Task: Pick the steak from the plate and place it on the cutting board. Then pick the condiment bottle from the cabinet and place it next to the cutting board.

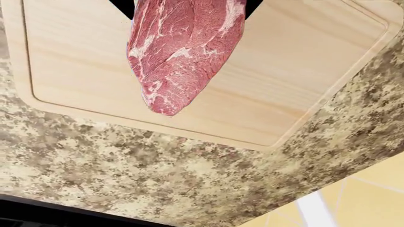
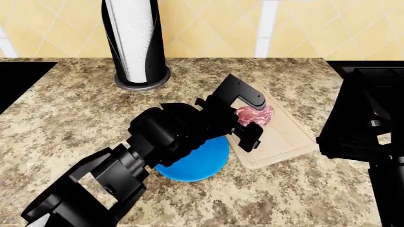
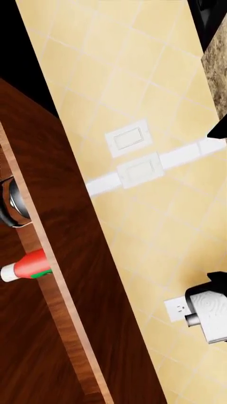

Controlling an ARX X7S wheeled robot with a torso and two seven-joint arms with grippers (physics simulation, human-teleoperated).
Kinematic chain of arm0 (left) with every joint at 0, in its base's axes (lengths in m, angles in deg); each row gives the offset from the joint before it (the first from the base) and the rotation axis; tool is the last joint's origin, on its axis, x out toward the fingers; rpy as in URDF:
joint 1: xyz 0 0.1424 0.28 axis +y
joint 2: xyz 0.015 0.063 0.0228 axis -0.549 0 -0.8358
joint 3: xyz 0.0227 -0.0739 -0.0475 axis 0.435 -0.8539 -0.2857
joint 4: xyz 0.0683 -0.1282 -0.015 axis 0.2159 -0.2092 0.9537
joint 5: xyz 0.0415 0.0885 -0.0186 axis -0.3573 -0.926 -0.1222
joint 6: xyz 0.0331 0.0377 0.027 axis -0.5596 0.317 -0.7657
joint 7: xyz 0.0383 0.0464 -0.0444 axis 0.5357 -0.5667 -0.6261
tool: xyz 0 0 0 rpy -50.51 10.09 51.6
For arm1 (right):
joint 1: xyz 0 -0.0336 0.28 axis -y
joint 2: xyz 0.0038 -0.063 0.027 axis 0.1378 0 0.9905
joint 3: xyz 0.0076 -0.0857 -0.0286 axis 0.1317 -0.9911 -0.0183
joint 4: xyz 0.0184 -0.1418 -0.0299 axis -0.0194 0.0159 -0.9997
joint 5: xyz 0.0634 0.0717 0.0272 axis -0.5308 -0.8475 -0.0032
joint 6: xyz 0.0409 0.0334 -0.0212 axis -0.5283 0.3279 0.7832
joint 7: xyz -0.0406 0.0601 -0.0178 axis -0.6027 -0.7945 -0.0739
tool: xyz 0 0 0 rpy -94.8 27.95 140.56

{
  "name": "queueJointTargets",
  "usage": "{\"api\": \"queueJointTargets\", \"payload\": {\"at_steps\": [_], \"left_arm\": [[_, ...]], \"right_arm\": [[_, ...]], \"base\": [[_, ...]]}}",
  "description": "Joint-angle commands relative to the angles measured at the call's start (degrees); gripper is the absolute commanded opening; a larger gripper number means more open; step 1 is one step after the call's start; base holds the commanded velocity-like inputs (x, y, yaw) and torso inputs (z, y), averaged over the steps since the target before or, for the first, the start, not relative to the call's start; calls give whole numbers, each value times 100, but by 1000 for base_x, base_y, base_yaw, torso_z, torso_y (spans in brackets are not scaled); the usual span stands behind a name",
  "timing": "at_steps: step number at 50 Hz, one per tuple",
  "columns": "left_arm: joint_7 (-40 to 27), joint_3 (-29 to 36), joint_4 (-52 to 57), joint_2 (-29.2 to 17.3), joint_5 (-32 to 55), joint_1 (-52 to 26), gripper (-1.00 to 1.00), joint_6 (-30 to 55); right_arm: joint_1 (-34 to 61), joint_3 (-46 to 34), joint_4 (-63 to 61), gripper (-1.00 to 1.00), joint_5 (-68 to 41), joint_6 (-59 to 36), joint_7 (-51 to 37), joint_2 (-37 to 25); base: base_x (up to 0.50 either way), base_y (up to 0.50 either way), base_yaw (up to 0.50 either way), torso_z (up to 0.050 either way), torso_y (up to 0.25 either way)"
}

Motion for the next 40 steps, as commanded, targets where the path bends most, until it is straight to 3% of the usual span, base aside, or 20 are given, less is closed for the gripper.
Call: {"api": "queueJointTargets", "payload": {"at_steps": [1, 3, 4, 22, 40], "left_arm": [[-200, 372, -146, 21, 411, -88, -100, -261], [-223, 428, -156, 16, 416, -91, -100, -313], [-236, 452, -162, 14, 419, -95, 100, -335], [-384, 570, 9, -81, 652, -167, 100, -429], [-1055, 105, 1406, -776, 1074, -523, 100, -194]], "right_arm": [[-48, 42, -21, 100, -10, 52, -7, -33], [-43, 35, -19, 100, -8, 50, -3, -29], [-43, 36, -17, 100, -9, 52, -2, -29], [-55, 48, -18, 100, -18, 74, -6, -52], [-150, 140, -52, 100, -21, 156, -43, -121]], "base": [[0, 0, 0, 0, 0], [0, 0, 0, 0, 0], [0, 0, 0, 0, 0], [0, 0, 0, 0, 0], [0, 0, 0, 0, 0]]}}
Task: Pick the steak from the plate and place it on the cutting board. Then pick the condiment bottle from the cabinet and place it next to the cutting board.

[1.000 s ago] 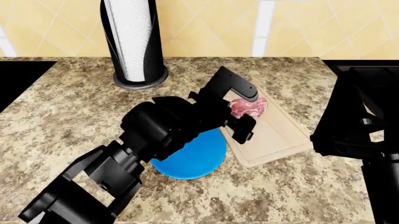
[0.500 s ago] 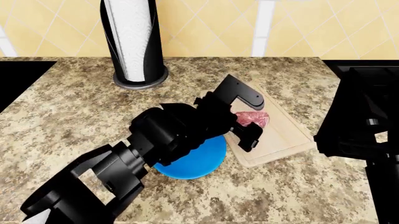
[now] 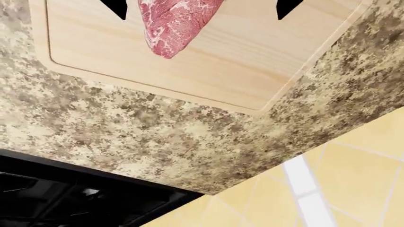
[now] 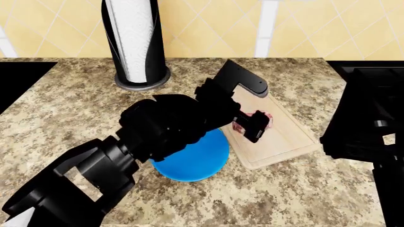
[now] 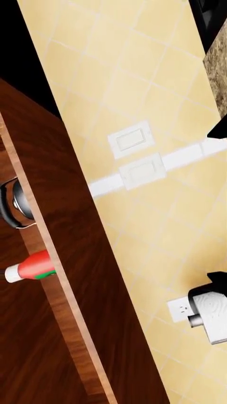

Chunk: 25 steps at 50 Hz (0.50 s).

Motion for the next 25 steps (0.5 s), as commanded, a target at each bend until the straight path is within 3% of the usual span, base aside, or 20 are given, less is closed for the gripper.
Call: {"api": "queueJointTargets", "payload": {"at_steps": [1, 9, 16, 25], "left_arm": [[-544, -256, 946, -514, 190, -237, 100, 134], [-1576, -518, 2491, -1568, 73, -215, 100, 234], [-2099, -866, 3371, -2487, -228, 218, 100, -332], [-2456, -1417, 4067, -3163, -117, 661, 100, -895]], "right_arm": [[-87, 84, -21, 100, -11, 79, -18, -56], [-207, 221, -84, 100, -25, 174, -99, -136], [-225, 263, -215, 100, 2, 187, -176, -185], [-59, 271, -282, 100, -115, 131, -286, -272]], "base": [[0, 0, 0, 0, 0], [0, 0, 0, 0, 0], [0, 0, 0, 0, 0], [0, 0, 0, 0, 0]]}}
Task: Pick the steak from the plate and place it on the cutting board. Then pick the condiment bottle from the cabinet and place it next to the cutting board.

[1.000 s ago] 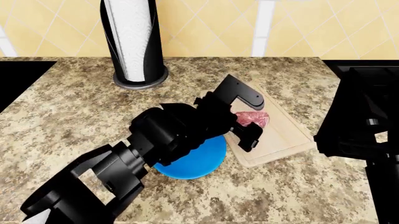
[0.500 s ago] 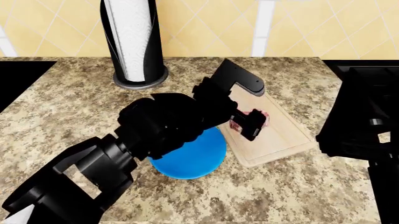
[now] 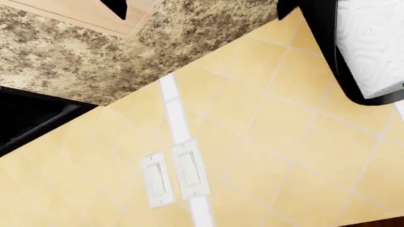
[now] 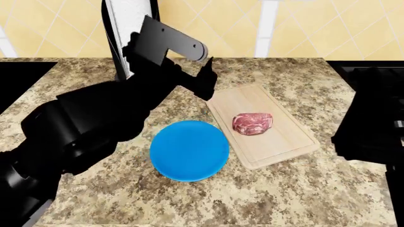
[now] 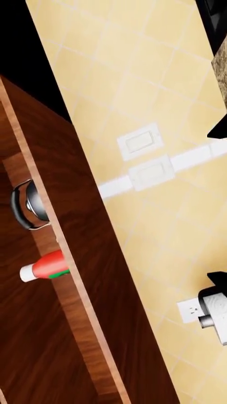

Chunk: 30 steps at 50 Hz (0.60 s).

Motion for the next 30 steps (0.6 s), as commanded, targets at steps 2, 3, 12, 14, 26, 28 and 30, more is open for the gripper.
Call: {"api": "queueJointTargets", "payload": {"at_steps": [2, 3, 12, 14, 26, 28, 30], "left_arm": [[-641, -711, 1035, -999, 18, 490, 100, -715], [-685, -809, 1033, -1031, -17, 555, 100, -870], [-1000, -1649, 883, -1086, -246, 1383, 100, -2380], [-1048, -1758, 862, -1095, -315, 1563, 100, -2626], [-1674, -2167, 882, -1262, -842, 2188, 100, -3311], [-1725, -2217, 817, -1269, -918, 2270, 100, -3413], [-1763, -2279, 743, -1270, -960, 2339, 100, -3512]], "right_arm": [[214, 50, -99, 100, -199, -70, -177, -170], [274, 54, -106, 100, -256, -94, -212, -205], [663, 46, -172, 100, -571, -261, -436, -419], [738, 36, -179, 100, -615, -297, -472, -451], [994, -34, -172, 100, -743, -399, -569, -508], [1021, -27, -185, 100, -771, -402, -592, -531], [1039, -10, -206, 100, -798, -399, -619, -566]], "base": [[0, 0, 0, 0, 0], [0, 0, 0, 0, 0], [0, 0, 0, 0, 0], [0, 0, 0, 0, 0], [0, 0, 0, 0, 0], [0, 0, 0, 0, 0], [0, 0, 0, 0, 0]]}}
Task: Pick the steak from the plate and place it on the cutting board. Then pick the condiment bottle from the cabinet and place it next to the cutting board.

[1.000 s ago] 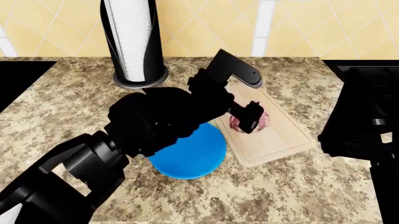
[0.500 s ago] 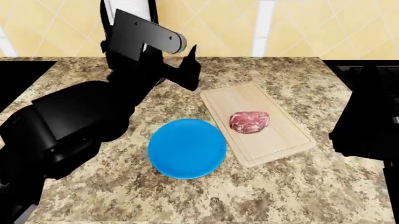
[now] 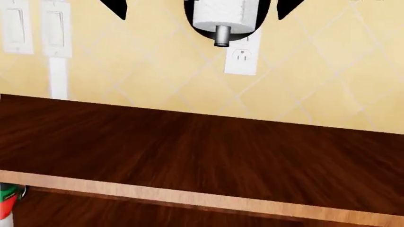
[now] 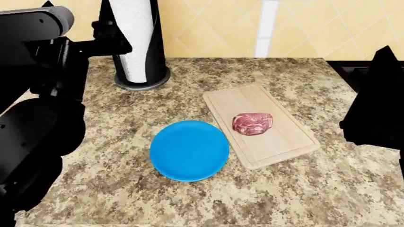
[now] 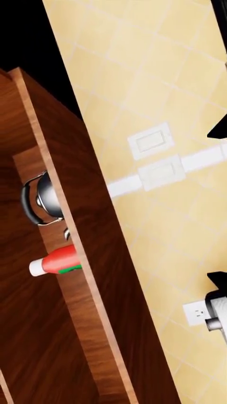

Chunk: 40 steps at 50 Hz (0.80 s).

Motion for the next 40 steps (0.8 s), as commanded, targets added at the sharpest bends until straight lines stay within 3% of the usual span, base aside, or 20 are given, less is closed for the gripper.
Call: {"api": "queueJointTargets", "payload": {"at_steps": [1, 15, 24, 33, 40], "left_arm": [[-460, -449, -133, -129, -411, 577, 100, -765], [-846, -969, -1541, 327, -552, 666, 100, -1361], [-1107, -877, -2488, 576, -782, -1, 100, -894], [-537, -740, -4994, 1235, -1080, -1086, 100, -863], [193, -927, -7607, 1843, -1104, -1968, 100, -1461]], "right_arm": [[214, 2, -48, 100, -167, -63, -134, -129], [499, -68, -129, 100, -312, -133, -287, -252], [982, -156, -190, 100, -605, -247, -480, -429], [1915, -426, -229, 100, -1102, -446, -771, -645], [3026, -917, -229, 100, -1559, -644, -1047, -767]], "base": [[0, 0, 0, 0, 0], [0, 0, 0, 0, 0], [0, 0, 0, 0, 0], [0, 0, 0, 0, 0], [0, 0, 0, 0, 0]]}}
